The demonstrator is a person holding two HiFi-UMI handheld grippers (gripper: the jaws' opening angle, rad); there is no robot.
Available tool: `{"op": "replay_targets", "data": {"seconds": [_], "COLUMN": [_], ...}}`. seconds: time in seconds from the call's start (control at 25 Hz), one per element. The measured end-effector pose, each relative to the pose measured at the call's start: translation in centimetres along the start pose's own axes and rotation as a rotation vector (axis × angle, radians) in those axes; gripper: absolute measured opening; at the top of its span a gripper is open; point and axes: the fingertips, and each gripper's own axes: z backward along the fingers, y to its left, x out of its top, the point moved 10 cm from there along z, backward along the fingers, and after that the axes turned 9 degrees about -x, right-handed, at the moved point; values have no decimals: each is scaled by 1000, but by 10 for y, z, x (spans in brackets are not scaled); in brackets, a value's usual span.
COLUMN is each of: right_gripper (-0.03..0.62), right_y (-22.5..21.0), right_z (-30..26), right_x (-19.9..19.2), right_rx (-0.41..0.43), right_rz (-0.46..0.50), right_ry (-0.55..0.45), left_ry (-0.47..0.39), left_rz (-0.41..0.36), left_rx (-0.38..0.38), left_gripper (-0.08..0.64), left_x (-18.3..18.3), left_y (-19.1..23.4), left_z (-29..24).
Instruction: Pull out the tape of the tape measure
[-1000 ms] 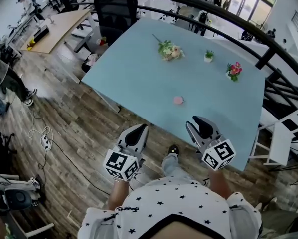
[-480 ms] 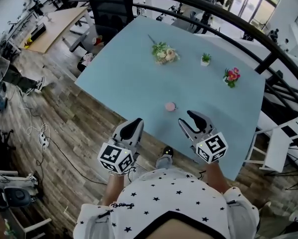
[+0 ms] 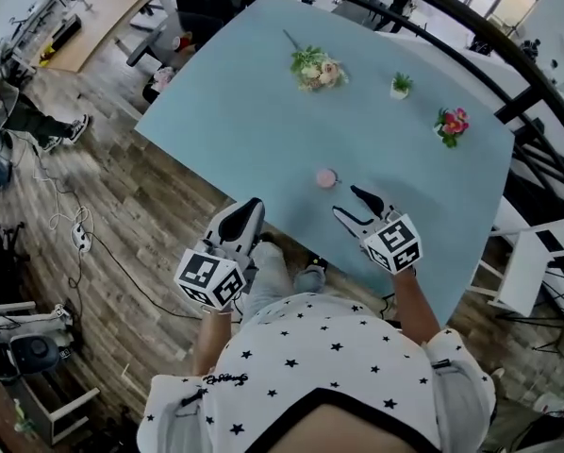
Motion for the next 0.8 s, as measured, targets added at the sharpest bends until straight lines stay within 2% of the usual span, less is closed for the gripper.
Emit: {"op": "replay_targets", "data": {"seconds": [0.44,0.8], "right_gripper": [257,264], "right_y": [-15,-22], "right_z": [-73,-110], "right_x": [-21,-36], "right_rx": [-17,-3], "right_rz": [86,127], "right_ry": [156,229], "left_ry": [36,76], "left_rz": [-7,46], "left_rx": [-5,43], "left_gripper": [35,35], "left_x": [14,2], "left_y": [34,43], "left_z": [-5,12]}}
